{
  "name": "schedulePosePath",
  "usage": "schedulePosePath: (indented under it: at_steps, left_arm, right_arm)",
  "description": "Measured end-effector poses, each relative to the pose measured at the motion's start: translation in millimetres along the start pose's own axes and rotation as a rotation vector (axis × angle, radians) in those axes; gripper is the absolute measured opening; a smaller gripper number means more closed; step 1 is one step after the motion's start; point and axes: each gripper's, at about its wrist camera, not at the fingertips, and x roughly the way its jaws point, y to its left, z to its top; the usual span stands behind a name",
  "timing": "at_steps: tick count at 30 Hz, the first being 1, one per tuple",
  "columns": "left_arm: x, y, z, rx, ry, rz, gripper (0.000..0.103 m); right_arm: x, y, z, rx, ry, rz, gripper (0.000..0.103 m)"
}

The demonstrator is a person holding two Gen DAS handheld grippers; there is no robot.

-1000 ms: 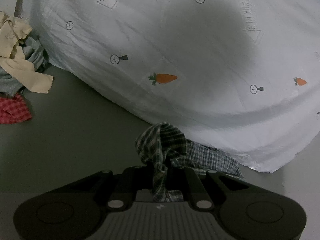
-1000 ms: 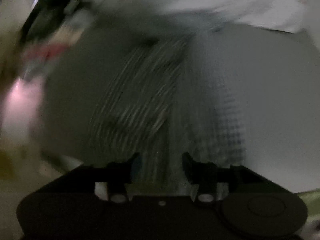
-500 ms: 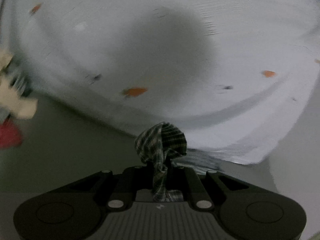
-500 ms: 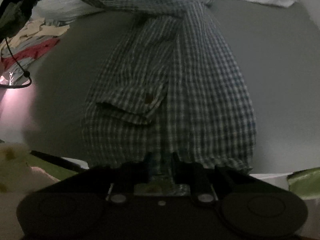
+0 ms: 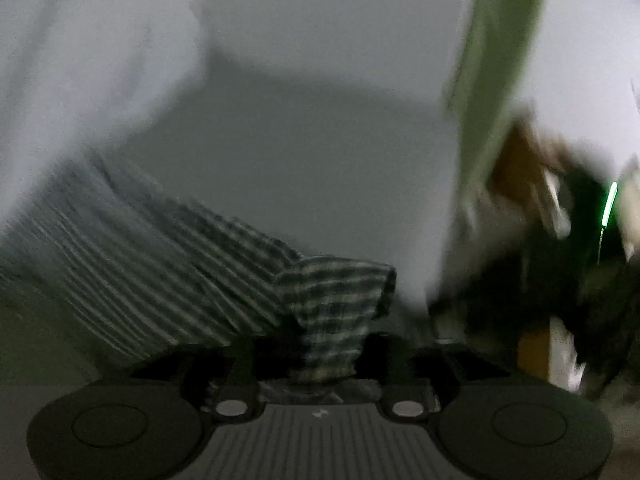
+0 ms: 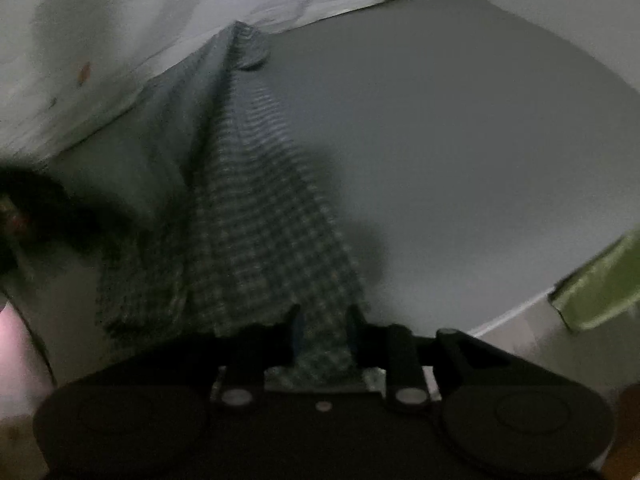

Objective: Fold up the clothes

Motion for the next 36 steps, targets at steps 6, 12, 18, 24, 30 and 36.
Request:
schedulePosePath:
  at_steps: [6, 12, 18, 24, 30, 36]
  left_arm:
    - [46, -2, -31, -0.121, 0.074, -0.069, 0.072]
    - [17, 36, -34, -0.412, -0.042, -0.153, 0.075]
    - [2, 76, -33, -0.639, -0.173, 0.004, 0.077]
    - [5, 113, -19, -0.820, -0.250, 0.240, 0.080]
    - [14, 154, -1, -0.961, -0.325, 0.423, 0.081]
    - [40, 192, 24, -0.937, -0.348, 0.486, 0.081]
  right_arm:
    - [1, -2, 1, 0.012, -0.009, -0.021, 0.034]
    - [13, -2, 7, 0.014, 0.011, 0.043, 0.039]
    - [36, 2, 60, -0.089, -0.062, 0.188, 0.065]
    - [96, 9, 152, -0.177, -0.107, 0.336, 0.071]
    - [170, 13, 258, -0.206, -0.131, 0.449, 0.069]
    - [247, 20, 325, -0.238, -0.083, 0.517, 0.060]
